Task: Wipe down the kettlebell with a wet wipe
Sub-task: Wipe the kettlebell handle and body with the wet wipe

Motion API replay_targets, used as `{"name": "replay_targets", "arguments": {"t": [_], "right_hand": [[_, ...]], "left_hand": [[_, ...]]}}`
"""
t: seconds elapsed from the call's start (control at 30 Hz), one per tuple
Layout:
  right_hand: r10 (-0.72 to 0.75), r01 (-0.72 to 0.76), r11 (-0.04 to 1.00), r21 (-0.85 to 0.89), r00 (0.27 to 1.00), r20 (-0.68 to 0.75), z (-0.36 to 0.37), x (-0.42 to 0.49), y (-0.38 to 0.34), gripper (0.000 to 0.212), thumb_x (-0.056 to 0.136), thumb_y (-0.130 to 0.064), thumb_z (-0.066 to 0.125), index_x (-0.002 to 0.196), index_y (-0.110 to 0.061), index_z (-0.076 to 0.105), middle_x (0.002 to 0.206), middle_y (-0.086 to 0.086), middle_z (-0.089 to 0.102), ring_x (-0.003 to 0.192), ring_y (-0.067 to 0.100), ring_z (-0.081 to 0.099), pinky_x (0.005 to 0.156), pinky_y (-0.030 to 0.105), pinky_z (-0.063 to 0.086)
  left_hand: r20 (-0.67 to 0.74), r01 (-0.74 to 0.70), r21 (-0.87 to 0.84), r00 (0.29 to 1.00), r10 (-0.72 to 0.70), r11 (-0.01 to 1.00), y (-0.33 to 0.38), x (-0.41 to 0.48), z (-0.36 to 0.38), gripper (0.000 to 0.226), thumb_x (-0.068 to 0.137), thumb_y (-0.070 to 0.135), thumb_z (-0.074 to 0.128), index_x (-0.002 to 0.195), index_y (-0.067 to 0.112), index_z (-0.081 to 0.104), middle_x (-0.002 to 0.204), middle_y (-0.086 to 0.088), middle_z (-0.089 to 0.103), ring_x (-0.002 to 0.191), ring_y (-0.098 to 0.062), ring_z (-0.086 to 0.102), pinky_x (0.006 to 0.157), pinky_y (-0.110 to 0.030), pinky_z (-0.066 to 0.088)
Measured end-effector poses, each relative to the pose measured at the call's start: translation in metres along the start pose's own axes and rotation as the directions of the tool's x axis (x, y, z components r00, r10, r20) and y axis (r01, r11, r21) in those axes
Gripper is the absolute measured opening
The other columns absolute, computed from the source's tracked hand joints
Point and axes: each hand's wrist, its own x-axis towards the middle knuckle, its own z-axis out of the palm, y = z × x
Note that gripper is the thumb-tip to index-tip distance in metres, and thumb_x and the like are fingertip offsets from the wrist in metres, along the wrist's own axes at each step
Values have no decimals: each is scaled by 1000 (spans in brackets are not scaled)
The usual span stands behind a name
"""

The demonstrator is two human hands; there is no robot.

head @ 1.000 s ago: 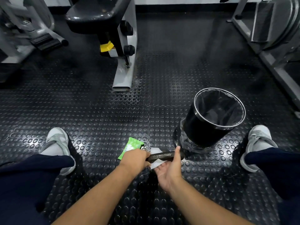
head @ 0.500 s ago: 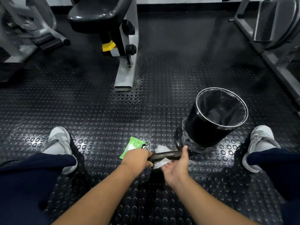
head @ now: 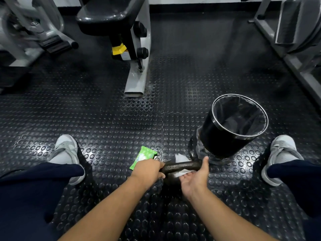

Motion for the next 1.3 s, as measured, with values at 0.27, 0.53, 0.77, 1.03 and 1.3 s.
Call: {"name": "replay_targets", "arguments": {"t": [0.27, 0.53, 0.77, 1.03, 1.3], "right_hand": [[108, -92, 984, -155, 989, 97, -2, -15, 26, 85, 88, -72, 58, 129, 2, 60, 114, 22, 75, 115, 34, 69, 111, 49, 47], [-55, 56, 998, 8, 994, -90, 10, -11, 12, 85, 87, -77, 56, 136, -8, 59, 125, 17, 69, 111, 29, 67, 108, 46, 50], [22, -22, 999, -44, 1000, -5, 5, -12, 18, 91, 86, -76, 58, 136, 0, 54, 126, 22, 67, 118, 34, 65, 113, 49, 46], [74, -68, 992, -110, 996, 45, 12, -20, 24, 80, 85, -72, 62, 126, -4, 64, 117, 21, 74, 115, 35, 69, 112, 51, 47], [-42, 39, 998, -56, 997, -69, 13, -17, -4, 88, 84, -79, 57, 142, -13, 56, 134, 19, 64, 110, 31, 65, 103, 46, 49]], "left_hand": [[-70, -2, 45, 998, 6, 999, 0, -2, 6, 34, 101, 44, 57, 132, 28, 58, 111, -3, 72, 102, -28, 69, 79, -33, 51], [-68, -9, 27, 998, 11, 1000, -2, -3, 4, 41, 103, 46, 54, 139, 27, 54, 110, -2, 72, 100, -26, 69, 78, -32, 51], [-71, -4, 27, 997, 6, 1000, -1, -3, 4, 42, 104, 45, 54, 143, 30, 51, 114, -2, 72, 102, -24, 70, 81, -33, 53], [-81, -1, 34, 997, 4, 999, -2, 0, 8, 38, 102, 44, 56, 137, 30, 55, 110, -2, 73, 100, -26, 70, 80, -34, 53], [-81, -9, 0, 997, 9, 1000, -2, 2, 11, 33, 100, 47, 58, 129, 32, 56, 110, 2, 73, 103, -23, 70, 79, -32, 51]]}}
